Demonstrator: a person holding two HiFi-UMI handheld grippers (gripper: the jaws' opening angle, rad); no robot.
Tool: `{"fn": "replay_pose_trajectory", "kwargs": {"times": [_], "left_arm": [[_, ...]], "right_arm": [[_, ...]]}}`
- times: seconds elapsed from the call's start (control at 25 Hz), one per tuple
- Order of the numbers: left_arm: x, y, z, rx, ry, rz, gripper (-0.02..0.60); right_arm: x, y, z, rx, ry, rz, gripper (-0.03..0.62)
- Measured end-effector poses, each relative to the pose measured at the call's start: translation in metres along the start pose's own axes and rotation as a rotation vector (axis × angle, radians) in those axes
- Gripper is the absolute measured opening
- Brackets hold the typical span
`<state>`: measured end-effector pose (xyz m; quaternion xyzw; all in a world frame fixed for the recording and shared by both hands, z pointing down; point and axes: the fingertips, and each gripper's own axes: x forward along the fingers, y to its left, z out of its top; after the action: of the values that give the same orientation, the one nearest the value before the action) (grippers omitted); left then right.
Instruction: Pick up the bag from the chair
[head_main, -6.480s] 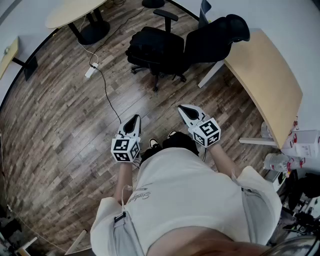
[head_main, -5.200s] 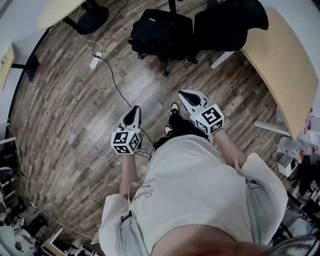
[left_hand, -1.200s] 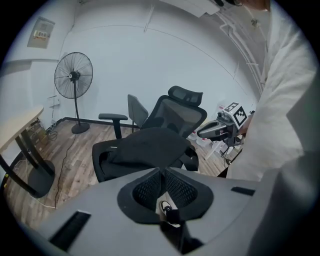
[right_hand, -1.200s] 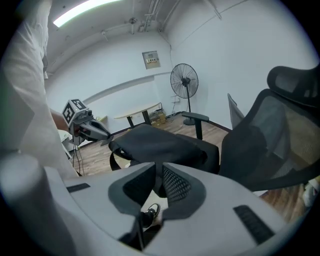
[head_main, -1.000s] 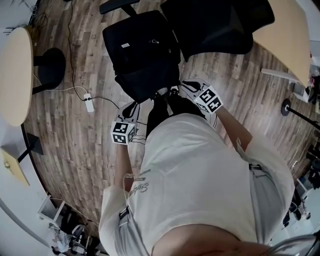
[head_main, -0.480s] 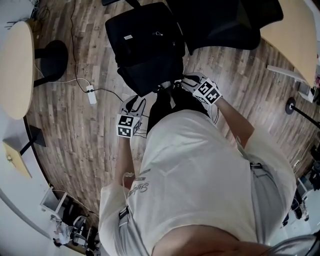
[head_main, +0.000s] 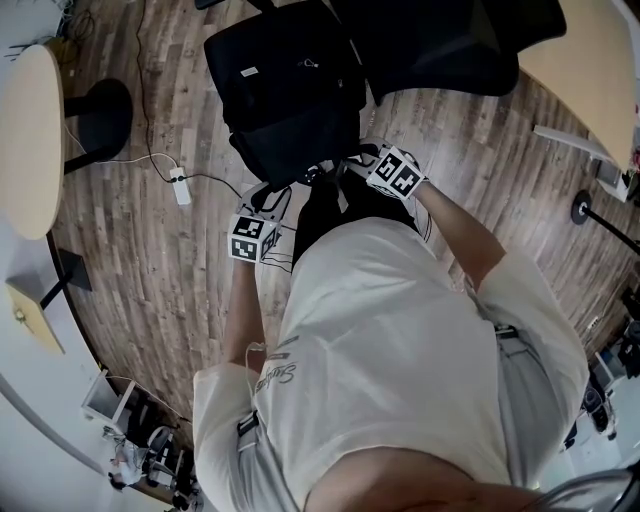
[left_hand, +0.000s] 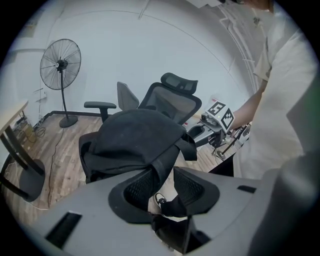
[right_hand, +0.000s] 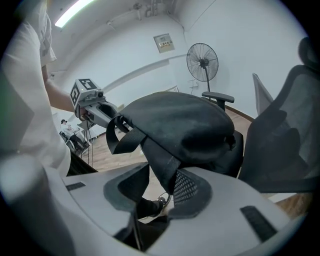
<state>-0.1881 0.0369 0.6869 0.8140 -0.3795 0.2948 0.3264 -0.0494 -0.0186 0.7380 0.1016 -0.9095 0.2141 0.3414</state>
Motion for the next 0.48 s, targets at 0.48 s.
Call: {"fn": "replay_pose_trajectory", "kwargs": {"times": [0.48], "left_arm": [[0.024, 0.006, 0.035, -0.056, -0.019, 0.060, 0.140]], "right_arm": [[0.007, -0.010, 0.035, 0.015, -0.032, 0.173, 0.118]]}}
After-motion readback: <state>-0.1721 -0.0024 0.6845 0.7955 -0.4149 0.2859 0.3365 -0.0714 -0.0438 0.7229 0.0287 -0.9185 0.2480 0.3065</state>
